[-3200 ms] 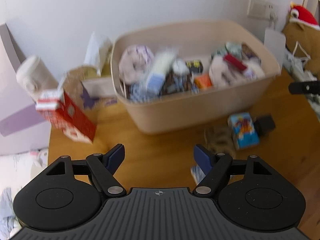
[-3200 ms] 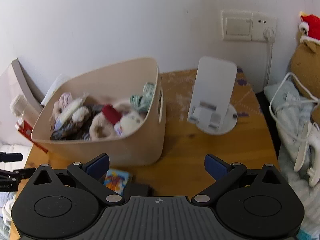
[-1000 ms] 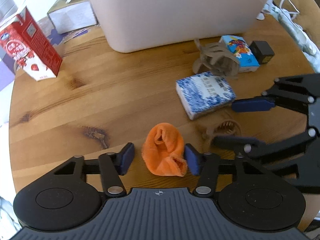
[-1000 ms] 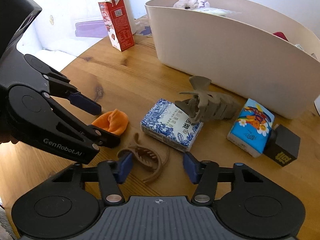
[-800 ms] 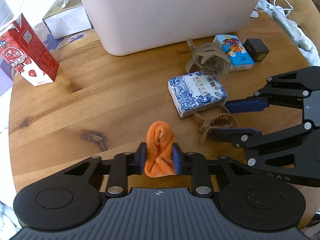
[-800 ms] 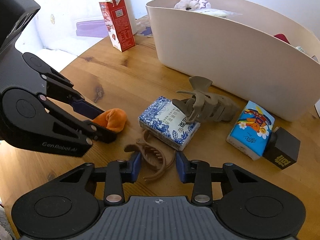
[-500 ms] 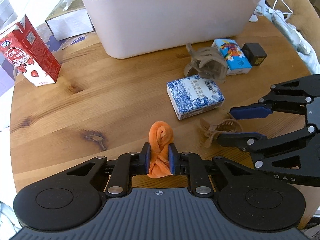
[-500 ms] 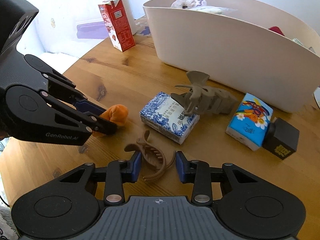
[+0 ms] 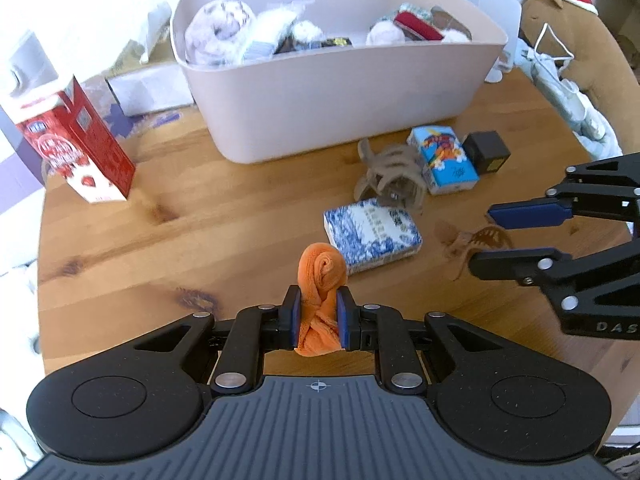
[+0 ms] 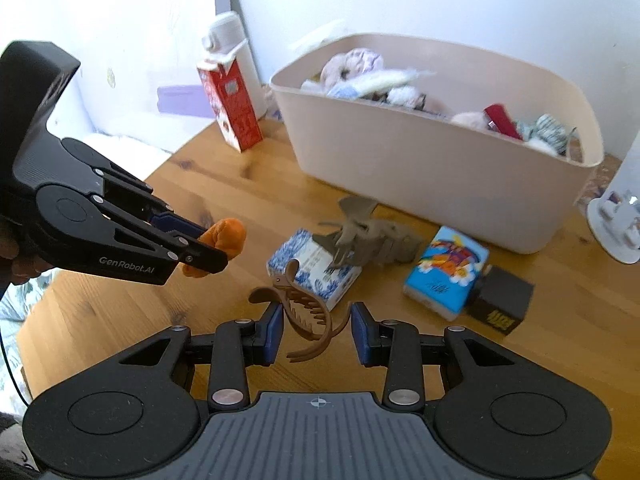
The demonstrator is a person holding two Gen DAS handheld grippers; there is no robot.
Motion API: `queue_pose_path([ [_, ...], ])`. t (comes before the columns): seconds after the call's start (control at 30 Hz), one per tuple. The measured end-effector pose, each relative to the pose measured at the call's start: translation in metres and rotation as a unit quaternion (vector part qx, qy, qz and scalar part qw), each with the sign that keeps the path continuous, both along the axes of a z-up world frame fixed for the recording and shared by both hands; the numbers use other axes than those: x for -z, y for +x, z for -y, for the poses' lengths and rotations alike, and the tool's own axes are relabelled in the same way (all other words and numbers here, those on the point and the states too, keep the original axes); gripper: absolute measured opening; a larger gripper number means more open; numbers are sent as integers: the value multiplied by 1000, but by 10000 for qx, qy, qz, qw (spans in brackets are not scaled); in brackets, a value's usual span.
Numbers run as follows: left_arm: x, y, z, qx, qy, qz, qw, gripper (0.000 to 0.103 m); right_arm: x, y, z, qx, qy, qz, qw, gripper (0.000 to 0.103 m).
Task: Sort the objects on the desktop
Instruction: 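Carry the orange sock and claw clip into the basket and release both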
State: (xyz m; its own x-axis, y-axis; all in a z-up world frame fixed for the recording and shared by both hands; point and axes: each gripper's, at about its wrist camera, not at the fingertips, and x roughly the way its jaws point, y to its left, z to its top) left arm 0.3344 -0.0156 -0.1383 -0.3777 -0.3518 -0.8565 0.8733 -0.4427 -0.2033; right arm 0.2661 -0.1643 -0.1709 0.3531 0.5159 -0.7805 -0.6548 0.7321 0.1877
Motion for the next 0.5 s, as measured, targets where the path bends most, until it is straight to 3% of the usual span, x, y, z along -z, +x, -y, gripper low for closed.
queue_pose_path([
  [0.17, -24, 4, 6, -110, -214, -208, 9995, 18, -18, 5, 14, 135, 118, 160, 9997, 34],
  [0.5, -64, 7, 18, -287, -719, -341, 9964, 18, -55, 35, 51, 916, 492, 482, 9934, 34],
])
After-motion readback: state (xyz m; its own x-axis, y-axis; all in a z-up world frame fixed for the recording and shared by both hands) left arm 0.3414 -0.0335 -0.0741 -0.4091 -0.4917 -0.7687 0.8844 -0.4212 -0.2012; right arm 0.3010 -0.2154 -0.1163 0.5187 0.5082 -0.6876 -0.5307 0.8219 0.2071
